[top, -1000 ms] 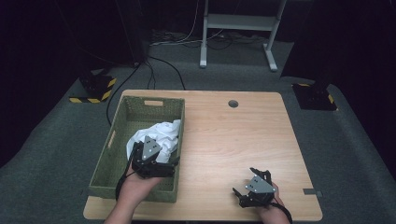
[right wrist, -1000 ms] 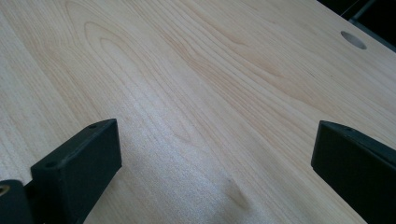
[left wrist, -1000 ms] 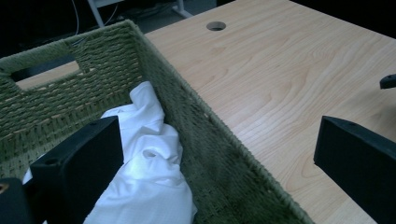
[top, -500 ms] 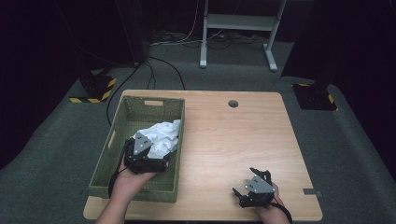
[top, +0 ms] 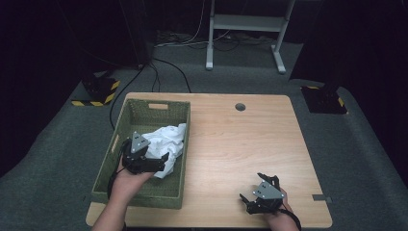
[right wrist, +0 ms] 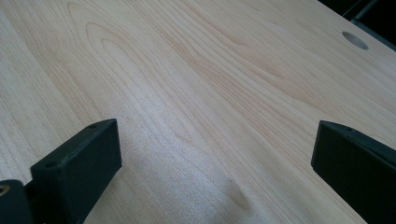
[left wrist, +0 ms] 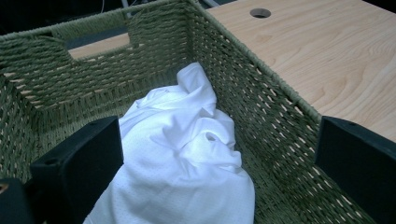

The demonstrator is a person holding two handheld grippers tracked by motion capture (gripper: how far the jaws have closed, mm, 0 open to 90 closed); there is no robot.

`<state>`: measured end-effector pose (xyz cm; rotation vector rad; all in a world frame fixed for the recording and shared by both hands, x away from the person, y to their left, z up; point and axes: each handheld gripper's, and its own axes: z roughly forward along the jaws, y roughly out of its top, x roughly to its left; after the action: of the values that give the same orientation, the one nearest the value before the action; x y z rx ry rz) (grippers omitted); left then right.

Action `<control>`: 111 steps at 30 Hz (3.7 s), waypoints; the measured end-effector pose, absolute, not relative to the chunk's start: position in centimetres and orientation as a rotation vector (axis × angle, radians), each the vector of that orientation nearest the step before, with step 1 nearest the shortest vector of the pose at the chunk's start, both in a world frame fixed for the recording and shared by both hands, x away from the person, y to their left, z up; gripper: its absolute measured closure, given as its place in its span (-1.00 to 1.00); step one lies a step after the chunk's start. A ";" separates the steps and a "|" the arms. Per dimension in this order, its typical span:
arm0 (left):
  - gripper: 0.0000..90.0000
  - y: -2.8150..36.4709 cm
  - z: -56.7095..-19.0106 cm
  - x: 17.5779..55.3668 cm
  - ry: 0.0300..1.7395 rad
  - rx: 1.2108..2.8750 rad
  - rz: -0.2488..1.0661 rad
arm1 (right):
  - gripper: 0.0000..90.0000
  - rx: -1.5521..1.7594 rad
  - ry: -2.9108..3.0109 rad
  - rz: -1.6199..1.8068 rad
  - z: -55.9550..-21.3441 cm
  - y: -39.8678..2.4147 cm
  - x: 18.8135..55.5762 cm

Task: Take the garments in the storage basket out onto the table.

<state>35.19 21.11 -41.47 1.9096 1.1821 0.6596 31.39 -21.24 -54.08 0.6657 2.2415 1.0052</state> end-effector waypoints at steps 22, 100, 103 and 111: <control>-0.97 22.6 -43.6 38.4 1.287 1.927 0.649 | -0.97 0.662 2.244 1.007 -54.1 -21.2 31.3; 0.39 22.1 -48.4 42.5 1.432 2.252 0.418 | -0.97 0.636 2.257 1.012 -54.1 -21.2 31.2; 0.42 22.1 -48.0 42.4 1.433 2.239 0.435 | -0.97 0.633 2.252 1.018 -54.1 -21.3 31.2; 0.43 23.0 -46.7 41.8 1.431 2.087 0.470 | -0.97 0.625 2.254 1.014 -54.1 -21.2 31.2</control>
<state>41.82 22.96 -46.70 2.0870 1.4312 0.4705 31.21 -21.20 -54.10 0.6254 2.2538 1.0136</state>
